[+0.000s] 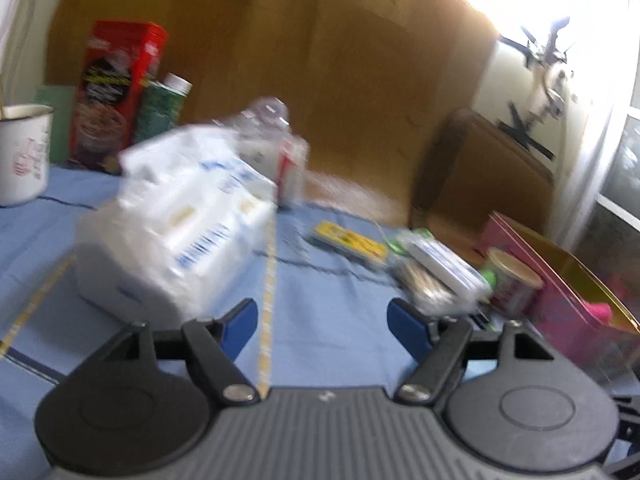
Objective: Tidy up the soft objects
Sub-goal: 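Move the right gripper to the blue pencil case and grasp it, then carry the blue pencil case into the tin and release it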
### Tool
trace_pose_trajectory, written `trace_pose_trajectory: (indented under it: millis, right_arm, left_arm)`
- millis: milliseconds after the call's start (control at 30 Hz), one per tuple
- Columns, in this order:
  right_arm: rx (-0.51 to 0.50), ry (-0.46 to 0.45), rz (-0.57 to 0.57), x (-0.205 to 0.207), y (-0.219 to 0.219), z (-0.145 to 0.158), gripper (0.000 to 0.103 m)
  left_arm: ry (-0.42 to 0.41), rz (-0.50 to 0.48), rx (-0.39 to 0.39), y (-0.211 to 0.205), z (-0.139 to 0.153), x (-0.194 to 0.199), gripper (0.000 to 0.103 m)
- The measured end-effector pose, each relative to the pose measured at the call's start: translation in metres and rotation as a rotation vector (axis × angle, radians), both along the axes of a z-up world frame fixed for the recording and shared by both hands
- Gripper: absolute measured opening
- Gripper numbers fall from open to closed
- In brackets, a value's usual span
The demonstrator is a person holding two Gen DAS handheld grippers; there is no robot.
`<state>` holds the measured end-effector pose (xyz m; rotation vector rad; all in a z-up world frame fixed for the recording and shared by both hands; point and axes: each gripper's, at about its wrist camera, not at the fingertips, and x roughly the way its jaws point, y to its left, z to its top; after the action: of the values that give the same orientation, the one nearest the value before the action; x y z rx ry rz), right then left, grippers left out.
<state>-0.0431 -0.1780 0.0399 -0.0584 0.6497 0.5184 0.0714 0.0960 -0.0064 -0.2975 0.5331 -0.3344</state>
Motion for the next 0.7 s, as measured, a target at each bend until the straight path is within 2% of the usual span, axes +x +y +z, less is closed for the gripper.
trace_pose_trajectory:
  millis: [100, 167, 200, 300, 333, 367, 433, 500, 700]
  right_arm:
    - [0.006, -0.014, -0.046, -0.017, -0.010, -0.006, 0.063]
    - [0.002, -0.029, -0.049, -0.020, -0.012, -0.006, 0.071]
    - [0.002, -0.036, -0.045, -0.020, -0.012, -0.005, 0.072]
    - [-0.002, -0.034, -0.029, -0.015, -0.009, -0.006, 0.072]
    - [0.002, -0.023, -0.017, -0.013, -0.007, -0.008, 0.068]
    - [0.002, -0.044, -0.021, -0.017, -0.008, -0.008, 0.057]
    - [0.024, -0.058, -0.015, -0.021, -0.009, -0.007, 0.056]
    - [0.035, -0.093, -0.052, -0.029, -0.016, -0.004, 0.056]
    - [0.088, -0.251, -0.232, -0.031, -0.059, 0.025, 0.056]
  left_arm:
    - [0.074, -0.077, -0.067, -0.016, 0.001, -0.009, 0.074]
    - [0.128, -0.144, -0.118, -0.031, 0.002, -0.016, 0.074]
    - [0.154, -0.177, -0.130, -0.040, 0.003, -0.019, 0.074]
    - [0.224, -0.219, -0.084, -0.069, 0.002, -0.026, 0.072]
    - [0.224, -0.227, -0.088, -0.075, 0.001, -0.030, 0.071]
    - [0.227, -0.247, -0.100, -0.082, 0.001, -0.032, 0.067]
    - [0.220, -0.243, -0.095, -0.093, 0.006, -0.034, 0.067]
    - [0.180, -0.267, -0.085, -0.105, 0.020, -0.032, 0.063]
    - [0.043, -0.397, -0.025, -0.172, 0.075, -0.010, 0.062]
